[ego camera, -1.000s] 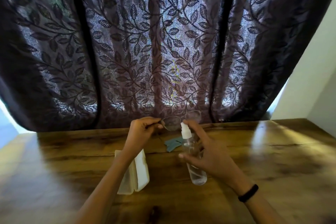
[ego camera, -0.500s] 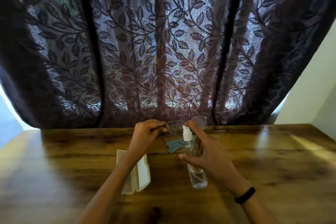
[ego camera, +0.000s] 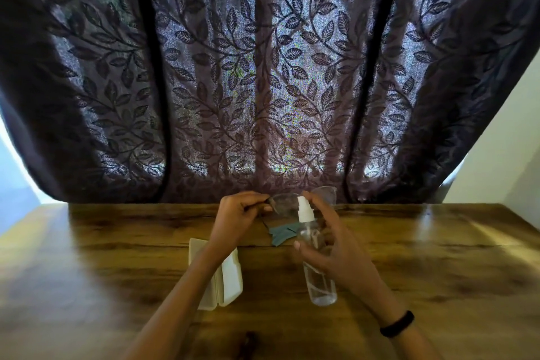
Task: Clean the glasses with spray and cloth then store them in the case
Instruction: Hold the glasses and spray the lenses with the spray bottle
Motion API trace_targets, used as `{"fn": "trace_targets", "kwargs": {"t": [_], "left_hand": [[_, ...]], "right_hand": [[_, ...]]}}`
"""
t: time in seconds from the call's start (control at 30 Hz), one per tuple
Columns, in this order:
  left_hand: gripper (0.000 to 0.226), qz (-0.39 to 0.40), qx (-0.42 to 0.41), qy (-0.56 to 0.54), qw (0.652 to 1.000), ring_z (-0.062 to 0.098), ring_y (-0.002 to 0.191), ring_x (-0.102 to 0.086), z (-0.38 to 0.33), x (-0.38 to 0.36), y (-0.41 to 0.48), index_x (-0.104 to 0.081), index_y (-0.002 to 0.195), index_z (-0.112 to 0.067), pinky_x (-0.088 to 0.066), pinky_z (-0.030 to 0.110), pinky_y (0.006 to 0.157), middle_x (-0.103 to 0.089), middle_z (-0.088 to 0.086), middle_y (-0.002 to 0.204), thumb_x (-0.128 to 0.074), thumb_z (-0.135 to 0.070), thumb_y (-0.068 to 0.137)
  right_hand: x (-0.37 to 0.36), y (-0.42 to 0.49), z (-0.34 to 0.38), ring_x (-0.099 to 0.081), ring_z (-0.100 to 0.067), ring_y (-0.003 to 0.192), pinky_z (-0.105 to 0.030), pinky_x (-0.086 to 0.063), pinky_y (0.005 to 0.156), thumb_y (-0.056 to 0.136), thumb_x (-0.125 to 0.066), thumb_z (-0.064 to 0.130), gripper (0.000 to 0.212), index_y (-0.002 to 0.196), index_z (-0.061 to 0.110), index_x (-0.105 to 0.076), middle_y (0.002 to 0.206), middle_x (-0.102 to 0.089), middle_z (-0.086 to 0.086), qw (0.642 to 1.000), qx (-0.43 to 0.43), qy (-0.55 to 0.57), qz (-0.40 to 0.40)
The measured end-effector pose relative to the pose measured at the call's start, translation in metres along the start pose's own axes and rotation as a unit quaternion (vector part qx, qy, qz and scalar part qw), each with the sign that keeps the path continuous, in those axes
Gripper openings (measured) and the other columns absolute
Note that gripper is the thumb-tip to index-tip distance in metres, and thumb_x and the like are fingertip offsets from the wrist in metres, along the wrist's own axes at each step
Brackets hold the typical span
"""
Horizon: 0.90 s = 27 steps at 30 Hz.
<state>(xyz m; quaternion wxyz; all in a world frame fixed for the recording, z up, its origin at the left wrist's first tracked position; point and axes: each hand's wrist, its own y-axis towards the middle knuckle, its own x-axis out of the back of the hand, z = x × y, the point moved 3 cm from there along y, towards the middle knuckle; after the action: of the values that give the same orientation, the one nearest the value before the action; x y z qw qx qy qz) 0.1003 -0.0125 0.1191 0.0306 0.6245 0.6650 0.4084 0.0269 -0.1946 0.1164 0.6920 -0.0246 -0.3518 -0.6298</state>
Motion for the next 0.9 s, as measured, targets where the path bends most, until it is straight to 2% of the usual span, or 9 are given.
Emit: {"fn": "trace_targets", "kwargs": {"t": [0.1, 0.2, 0.27, 0.4, 0.5, 0.63, 0.73, 0.83, 0.9], "left_hand": [[0.027, -0.005, -0.005, 0.003, 1.000, 0.022, 0.086, -0.066, 0.001, 0.001, -0.001, -0.070, 0.093, 0.006, -0.050, 0.021, 0.082, -0.071, 0.019, 0.093, -0.057, 0.020, 0.074], [0.027, -0.014, -0.013, 0.005, 1.000, 0.017, 0.083, -0.064, 0.002, 0.004, -0.004, -0.070, 0.093, 0.005, -0.045, 0.003, 0.077, -0.071, 0.016, 0.091, -0.058, 0.020, 0.073], [0.027, -0.016, -0.018, 0.004, 1.000, 0.014, 0.081, -0.063, 0.002, 0.005, -0.005, -0.070, 0.092, 0.005, -0.042, -0.002, 0.075, -0.070, 0.012, 0.088, -0.059, 0.020, 0.073], [0.026, -0.009, -0.026, 0.004, 1.000, 0.014, 0.083, -0.064, 0.004, 0.004, -0.005, -0.070, 0.093, 0.004, -0.043, 0.000, 0.077, -0.070, 0.009, 0.090, -0.060, 0.019, 0.073], [0.024, -0.008, -0.021, 0.002, 1.000, 0.015, 0.083, -0.064, 0.005, 0.001, -0.005, -0.071, 0.091, 0.004, -0.043, 0.001, 0.078, -0.071, 0.014, 0.089, -0.062, 0.017, 0.073], [0.023, -0.016, -0.019, -0.002, 1.000, 0.010, 0.080, -0.064, 0.004, 0.002, -0.006, -0.071, 0.090, 0.005, -0.041, -0.002, 0.075, -0.070, 0.010, 0.087, -0.063, 0.017, 0.072], [0.024, -0.021, -0.018, 0.000, 1.000, 0.004, 0.079, -0.063, 0.005, 0.004, -0.006, -0.071, 0.090, 0.005, -0.040, -0.003, 0.075, -0.067, 0.004, 0.086, -0.062, 0.018, 0.072], [0.025, -0.021, -0.017, 0.002, 1.000, 0.003, 0.078, -0.062, 0.005, 0.005, -0.007, -0.070, 0.092, 0.005, -0.040, -0.003, 0.075, -0.066, 0.002, 0.087, -0.061, 0.018, 0.073], [0.025, -0.021, -0.019, 0.006, 1.000, 0.006, 0.080, -0.062, 0.006, 0.006, -0.007, -0.070, 0.093, 0.005, -0.041, -0.003, 0.075, -0.065, 0.000, 0.087, -0.062, 0.018, 0.073]], "right_hand": [[0.008, -0.002, -0.003, -0.064, -0.022, 0.061, -0.035, -0.058, 0.054, 0.076, -0.070, 0.024, 0.075, 0.130, 0.055, -0.027, 0.078, -0.067, 0.001, 0.998, -0.003, -0.032, -0.045], [0.023, -0.001, -0.013, -0.056, -0.006, 0.051, -0.022, -0.046, 0.042, 0.073, -0.071, 0.025, 0.078, 0.133, 0.048, -0.028, 0.074, -0.062, 0.010, 0.990, -0.006, -0.101, -0.101], [0.035, 0.000, -0.019, -0.053, -0.003, 0.051, -0.018, -0.040, 0.045, 0.070, -0.072, 0.024, 0.080, 0.130, 0.052, -0.028, 0.076, -0.060, 0.013, 0.983, -0.015, -0.132, -0.124], [0.050, 0.001, -0.028, -0.057, -0.007, 0.064, -0.026, -0.048, 0.054, 0.064, -0.072, 0.027, 0.083, 0.131, 0.050, -0.028, 0.085, -0.064, 0.005, 0.977, -0.021, -0.165, -0.134], [0.053, 0.002, -0.032, -0.055, -0.008, 0.067, -0.029, -0.045, 0.058, 0.060, -0.069, 0.032, 0.082, 0.128, 0.055, -0.029, 0.090, -0.063, 0.003, 0.974, -0.018, -0.172, -0.146], [0.049, 0.000, -0.035, -0.059, -0.018, 0.073, -0.037, -0.050, 0.061, 0.060, -0.070, 0.032, 0.079, 0.131, 0.042, -0.035, 0.095, -0.063, 0.000, 0.968, 0.008, -0.192, -0.160], [0.047, -0.002, -0.041, -0.061, -0.017, 0.085, -0.030, -0.049, 0.069, 0.065, -0.076, 0.025, 0.081, 0.131, 0.045, -0.033, 0.105, -0.062, 0.001, 0.967, 0.016, -0.155, -0.202], [0.044, -0.006, -0.053, -0.064, -0.013, 0.075, -0.022, -0.049, 0.063, 0.070, -0.076, 0.028, 0.093, 0.138, 0.047, -0.016, 0.091, -0.067, 0.000, 0.970, -0.009, -0.099, -0.221], [0.040, -0.009, -0.065, -0.065, -0.016, 0.072, -0.033, -0.053, 0.062, 0.069, -0.078, 0.025, 0.102, 0.140, 0.046, -0.008, 0.082, -0.067, -0.003, 0.972, -0.051, -0.064, -0.219]]}}
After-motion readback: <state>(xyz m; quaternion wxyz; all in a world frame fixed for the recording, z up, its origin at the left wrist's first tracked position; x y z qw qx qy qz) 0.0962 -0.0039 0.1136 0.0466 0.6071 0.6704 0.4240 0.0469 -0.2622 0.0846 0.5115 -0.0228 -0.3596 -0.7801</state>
